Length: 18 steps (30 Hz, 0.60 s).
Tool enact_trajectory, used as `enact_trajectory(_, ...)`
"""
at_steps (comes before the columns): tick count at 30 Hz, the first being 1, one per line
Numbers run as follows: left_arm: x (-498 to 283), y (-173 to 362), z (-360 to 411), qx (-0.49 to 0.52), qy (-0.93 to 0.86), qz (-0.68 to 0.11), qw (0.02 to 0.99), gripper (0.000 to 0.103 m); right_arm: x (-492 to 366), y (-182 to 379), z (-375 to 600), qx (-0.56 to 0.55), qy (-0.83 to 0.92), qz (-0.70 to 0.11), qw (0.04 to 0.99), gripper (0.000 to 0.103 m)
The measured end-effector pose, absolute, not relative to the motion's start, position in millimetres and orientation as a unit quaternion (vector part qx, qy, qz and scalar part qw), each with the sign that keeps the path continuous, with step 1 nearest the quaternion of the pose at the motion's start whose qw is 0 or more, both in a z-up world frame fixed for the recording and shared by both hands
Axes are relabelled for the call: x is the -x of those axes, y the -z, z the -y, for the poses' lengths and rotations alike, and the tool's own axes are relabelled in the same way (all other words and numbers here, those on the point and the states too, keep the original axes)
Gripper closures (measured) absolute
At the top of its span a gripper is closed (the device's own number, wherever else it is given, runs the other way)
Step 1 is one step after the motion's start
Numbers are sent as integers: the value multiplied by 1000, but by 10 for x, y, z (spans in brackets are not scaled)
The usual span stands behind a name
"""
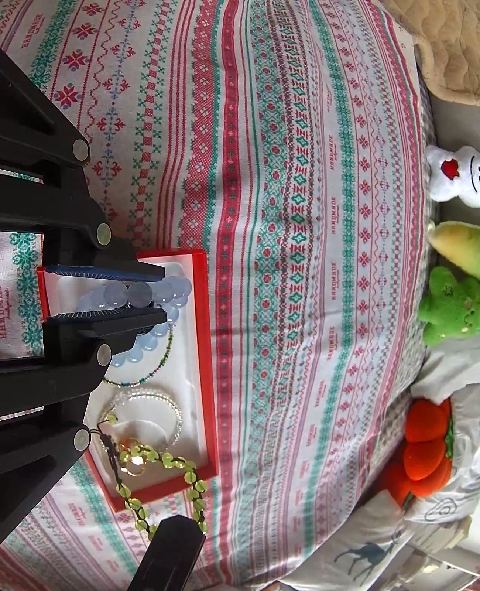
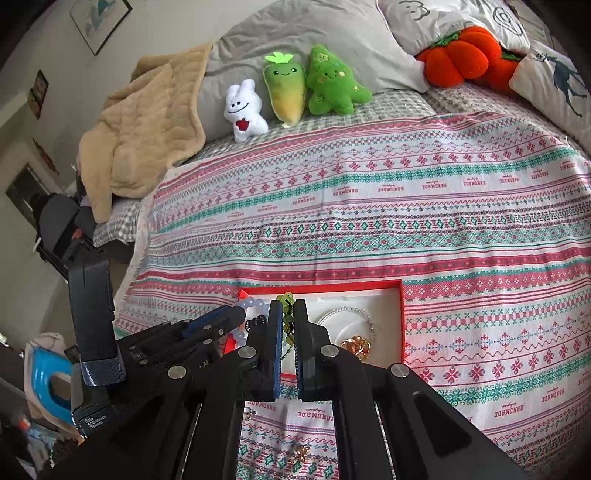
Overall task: Organize jewelry
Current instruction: 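Lower the light-blue bracelet and green-bead bracelet into the red box, open both tools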
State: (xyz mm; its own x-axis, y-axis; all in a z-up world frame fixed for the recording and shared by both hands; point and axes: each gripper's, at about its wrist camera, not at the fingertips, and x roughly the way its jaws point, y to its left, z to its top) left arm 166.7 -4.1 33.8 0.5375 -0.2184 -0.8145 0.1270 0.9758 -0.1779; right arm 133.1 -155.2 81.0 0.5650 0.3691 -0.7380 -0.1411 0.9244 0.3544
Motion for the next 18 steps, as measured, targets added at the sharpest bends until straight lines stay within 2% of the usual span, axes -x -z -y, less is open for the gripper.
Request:
enact_trajectory(8, -1668, -256, 90, 39, 102, -478, 872, 92, -1455, -487, 1712, -115, -100, -479, 864, 97)
enact_trajectory(16, -1646, -297, 131, 37, 114, -473, 873, 91, -1472, -392, 1884, -104, -66, -494, 860, 97)
enact_trajectory(18, -1626, -323, 128, 37, 115, -471, 874, 85, -1474, -373, 1941, -113, -58, -497, 859, 96)
